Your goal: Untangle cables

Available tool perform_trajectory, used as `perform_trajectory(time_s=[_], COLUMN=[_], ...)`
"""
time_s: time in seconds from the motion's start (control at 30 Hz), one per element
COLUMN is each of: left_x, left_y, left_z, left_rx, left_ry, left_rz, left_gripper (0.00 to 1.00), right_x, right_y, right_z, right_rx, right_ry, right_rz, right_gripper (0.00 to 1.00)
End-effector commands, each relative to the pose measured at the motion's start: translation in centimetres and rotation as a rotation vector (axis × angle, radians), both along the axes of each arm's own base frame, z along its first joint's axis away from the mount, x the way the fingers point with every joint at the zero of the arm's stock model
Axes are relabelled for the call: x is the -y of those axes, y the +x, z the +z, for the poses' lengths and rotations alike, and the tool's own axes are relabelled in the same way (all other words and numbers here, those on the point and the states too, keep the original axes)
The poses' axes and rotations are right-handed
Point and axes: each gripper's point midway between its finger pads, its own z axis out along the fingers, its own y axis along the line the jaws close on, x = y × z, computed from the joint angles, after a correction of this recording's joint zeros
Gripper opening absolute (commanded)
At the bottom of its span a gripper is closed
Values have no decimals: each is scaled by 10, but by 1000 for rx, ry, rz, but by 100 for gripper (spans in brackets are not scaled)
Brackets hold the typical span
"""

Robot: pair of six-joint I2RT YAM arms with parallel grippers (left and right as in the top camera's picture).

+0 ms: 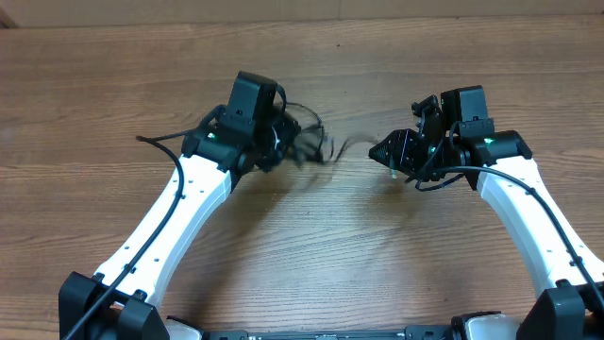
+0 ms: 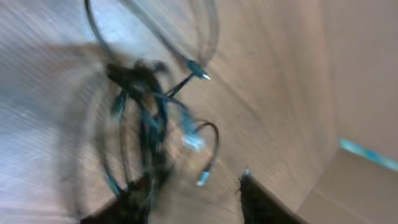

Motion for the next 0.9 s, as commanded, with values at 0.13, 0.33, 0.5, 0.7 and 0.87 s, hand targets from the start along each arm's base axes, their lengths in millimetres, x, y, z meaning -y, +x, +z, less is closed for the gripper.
perform_trajectory(time_s=[0.13,0.33,0.5,0.7,0.87], left_x=[-18,-39,-41,-36,-28], left_y=[-26,-43,-62,-76,-91], left_z=[-13,-26,-36,-63,-105], left_rx=[-73,-141,-242,-374,-534], left_ry=[135,263,271,266,278], left_rz=[-95,-82,-7,81,47], left_gripper=[78,90,100,100,89], right_x=[1,2,2,2,5], right_y=[3,4,4,4,5], right_z=[1,1,1,0,-1], right_rx=[21,24,24,24,24], right_ry=[-18,-26,-28,-29,-42], right_rz=[7,3,2,2,-5], right_gripper=[55,56,60,60,61])
